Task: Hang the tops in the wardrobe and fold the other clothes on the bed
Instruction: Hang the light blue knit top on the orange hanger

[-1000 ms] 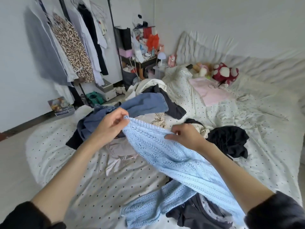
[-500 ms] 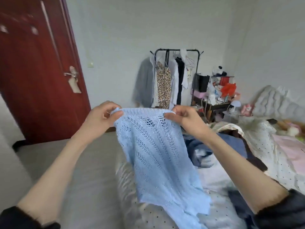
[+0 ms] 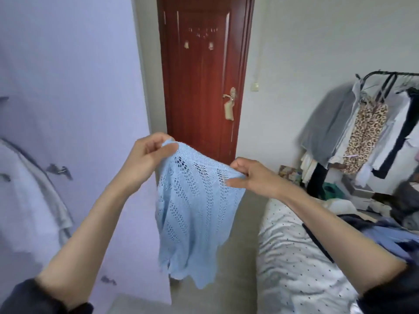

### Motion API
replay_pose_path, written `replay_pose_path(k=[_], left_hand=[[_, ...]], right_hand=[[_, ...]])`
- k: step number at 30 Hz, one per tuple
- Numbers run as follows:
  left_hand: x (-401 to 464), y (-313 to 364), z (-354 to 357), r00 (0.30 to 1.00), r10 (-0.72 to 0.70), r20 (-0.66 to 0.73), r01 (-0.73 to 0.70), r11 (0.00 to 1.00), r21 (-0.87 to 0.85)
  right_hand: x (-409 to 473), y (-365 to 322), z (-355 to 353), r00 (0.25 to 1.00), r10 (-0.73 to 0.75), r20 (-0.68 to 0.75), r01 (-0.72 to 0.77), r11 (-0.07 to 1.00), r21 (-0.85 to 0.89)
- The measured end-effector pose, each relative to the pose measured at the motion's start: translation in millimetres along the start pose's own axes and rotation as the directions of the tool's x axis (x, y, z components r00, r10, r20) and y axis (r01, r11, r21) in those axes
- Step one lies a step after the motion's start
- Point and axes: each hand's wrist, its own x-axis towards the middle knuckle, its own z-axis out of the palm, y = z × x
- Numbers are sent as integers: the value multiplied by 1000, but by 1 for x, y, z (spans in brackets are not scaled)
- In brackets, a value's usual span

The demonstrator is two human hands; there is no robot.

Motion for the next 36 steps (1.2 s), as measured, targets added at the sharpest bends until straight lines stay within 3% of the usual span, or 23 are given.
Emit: replay_pose_path(k=[4, 9, 11, 13, 15, 17, 19, 23, 26, 29, 33, 36], left_hand=[[-21, -6, -59, 998, -16, -67, 22, 995, 100], [-51, -12, -126, 933, -129, -337, 136, 991, -2], [-66, -10, -143, 914, -167, -369, 182, 983, 5], [-85, -8, -156, 914, -226, -336, 271, 958, 92], [-104, -5, -166, 898, -380, -221, 427, 873, 234], [-122, -3, -173, 799, -600, -39, 581, 753, 311], [-132, -10, -173, 738, -673, 46, 635, 716, 291], [-126, -29, -169, 795, -502, -340, 596, 751, 284], [-122, -41, -161, 814, -482, -323, 571, 763, 301], [-118, -50, -150, 832, -486, -268, 542, 816, 202], [-118, -52, -149, 785, -450, -426, 576, 783, 236], [-120, -43, -162, 761, -362, -539, 584, 744, 324]], right_hand=[[41, -19, 53, 990, -44, 135, 70, 978, -195], [80, -45, 119, 930, -202, 306, 240, 967, -91], [99, -52, 137, 923, -235, 306, 297, 939, -174], [119, -59, 151, 935, -265, 235, 324, 908, -265], [132, -65, 164, 935, -324, 143, 349, 910, -225], [145, -74, 178, 925, -366, 103, 378, 916, -137], [154, -87, 189, 907, -398, 135, 407, 912, -47], [158, -117, 203, 822, -504, 264, 440, 857, 267], [154, -131, 208, 737, -575, 354, 410, 798, 442], [157, -138, 205, 688, -592, 419, 343, 775, 531], [168, -137, 202, 687, -548, 477, 245, 793, 558], [177, -127, 207, 667, -470, 579, 229, 868, 440]])
